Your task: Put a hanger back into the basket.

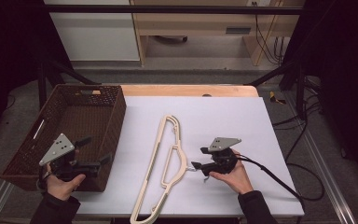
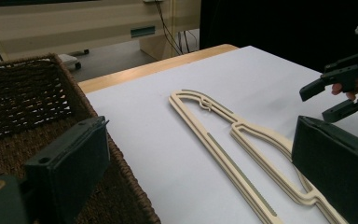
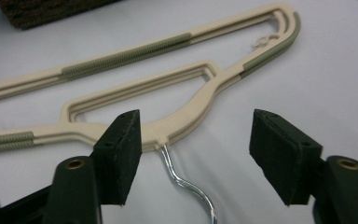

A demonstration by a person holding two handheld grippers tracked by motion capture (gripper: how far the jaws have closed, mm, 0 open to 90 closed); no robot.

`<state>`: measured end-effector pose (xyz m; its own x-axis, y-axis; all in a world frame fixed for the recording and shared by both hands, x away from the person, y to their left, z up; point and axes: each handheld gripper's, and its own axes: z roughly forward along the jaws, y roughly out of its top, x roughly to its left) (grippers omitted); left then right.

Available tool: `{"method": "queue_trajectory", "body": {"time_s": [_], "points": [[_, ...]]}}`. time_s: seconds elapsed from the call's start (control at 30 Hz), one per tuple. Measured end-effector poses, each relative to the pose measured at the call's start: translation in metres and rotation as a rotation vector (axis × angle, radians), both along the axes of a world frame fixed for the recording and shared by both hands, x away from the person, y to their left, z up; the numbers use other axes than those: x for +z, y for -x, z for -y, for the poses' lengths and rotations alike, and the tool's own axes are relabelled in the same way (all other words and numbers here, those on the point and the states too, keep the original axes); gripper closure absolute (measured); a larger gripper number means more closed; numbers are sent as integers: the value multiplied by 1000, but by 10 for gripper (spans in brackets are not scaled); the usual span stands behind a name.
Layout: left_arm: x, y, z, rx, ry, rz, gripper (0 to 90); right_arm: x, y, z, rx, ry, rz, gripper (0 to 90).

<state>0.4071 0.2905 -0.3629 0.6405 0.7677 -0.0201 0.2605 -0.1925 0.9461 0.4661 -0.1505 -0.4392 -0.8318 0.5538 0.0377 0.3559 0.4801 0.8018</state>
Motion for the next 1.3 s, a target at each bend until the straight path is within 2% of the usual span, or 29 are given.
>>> {"method": "queue_trajectory", "body": {"time_s": [0.07, 0.27, 0.33, 0.47, 0.5, 0.57, 0.63, 0.67, 0.73, 0.87, 0.9, 1.0, 1.3], "points": [[0, 0, 1, -2, 2, -3, 37, -8, -3, -5, 22, 32, -26, 415], [-1, 0, 4, -10, -6, -6, 37, -20, -7, -12, 60, 68, -70, 517], [-1, -1, 5, -14, -9, -8, 37, -25, -8, -16, 88, 103, -88, 581], [-2, -1, 5, -16, -7, -11, 37, -28, -9, -18, 101, 112, -107, 644], [-2, -1, 5, -16, -7, -12, 38, -30, -10, -19, 118, 122, -109, 687], [-2, -1, 6, -20, -9, -15, 39, -31, -10, -20, 119, 121, -121, 705], [-3, -1, 8, -26, -13, -17, 39, -32, -12, -19, 145, 129, -123, 744], [-3, -1, 8, -28, -17, -17, 39, -34, -12, -20, 137, 128, -132, 775], [-3, -1, 10, -33, -19, -18, 39, -34, -14, -20, 142, 129, -125, 791], [-3, -1, 11, -37, -23, -19, 40, -36, -17, -20, 168, 123, -137, 826], [-3, -1, 11, -38, -22, -20, 40, -37, -19, -19, 193, 115, -131, 845], [-3, -1, 13, -43, -25, -23, 41, -36, -21, -18, 218, 104, -121, 869], [-5, -1, 20, -59, -43, -32, 42, -33, -21, -16, 249, 106, -110, 882]]}}
